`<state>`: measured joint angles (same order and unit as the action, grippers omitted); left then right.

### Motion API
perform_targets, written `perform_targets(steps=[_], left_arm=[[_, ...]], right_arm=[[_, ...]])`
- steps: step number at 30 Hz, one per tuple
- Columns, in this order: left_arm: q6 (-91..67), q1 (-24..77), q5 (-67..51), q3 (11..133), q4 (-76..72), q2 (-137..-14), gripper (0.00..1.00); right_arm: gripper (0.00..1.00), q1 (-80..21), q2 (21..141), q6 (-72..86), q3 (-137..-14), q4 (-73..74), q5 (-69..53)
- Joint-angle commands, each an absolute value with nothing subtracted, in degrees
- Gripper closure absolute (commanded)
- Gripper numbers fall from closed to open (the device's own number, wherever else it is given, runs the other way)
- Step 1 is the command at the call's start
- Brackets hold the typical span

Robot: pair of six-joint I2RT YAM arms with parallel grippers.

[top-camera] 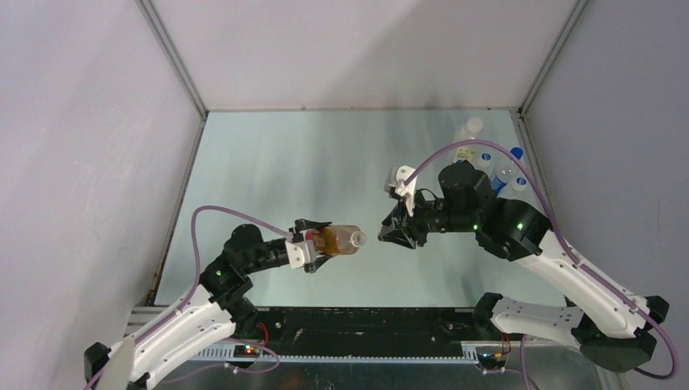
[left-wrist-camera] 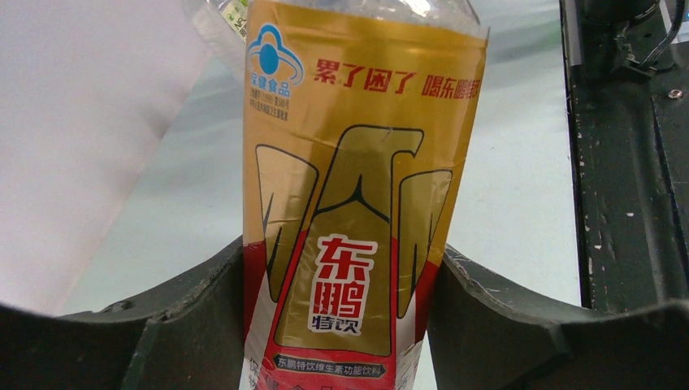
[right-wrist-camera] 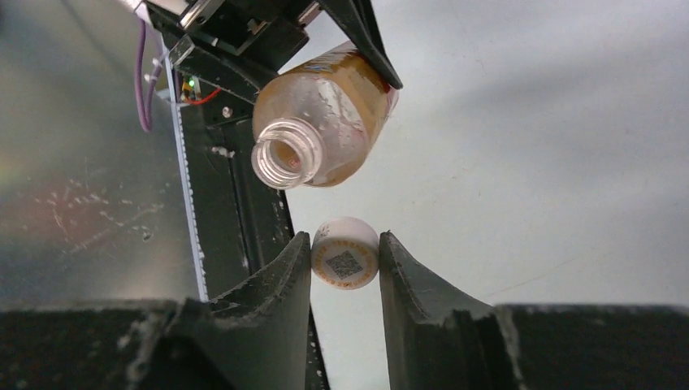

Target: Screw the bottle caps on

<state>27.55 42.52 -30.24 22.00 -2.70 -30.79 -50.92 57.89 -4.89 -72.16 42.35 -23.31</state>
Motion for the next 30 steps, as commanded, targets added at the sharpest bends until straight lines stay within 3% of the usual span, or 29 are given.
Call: perform_targets(steps=[1, 13, 30], left_arm=[[28.81, 42.74, -32.33, 25.02, -0.89, -31.38, 0.62], [29.21, 42.74, -34.22, 27.67, 1.50, -33.55, 0.66], [26.87, 42.72, -34.72, 27.96, 0.37, -33.30, 0.71]], right_arm=[[1.00, -53.78, 58.43, -14.51, -75.16, 42.51, -21.69], [1.00, -60.76, 59.65, -24.10, -75.24, 38.26, -17.53], [1.00, -61.84, 61.99, -25.59, -75.23, 38.60, -21.32]])
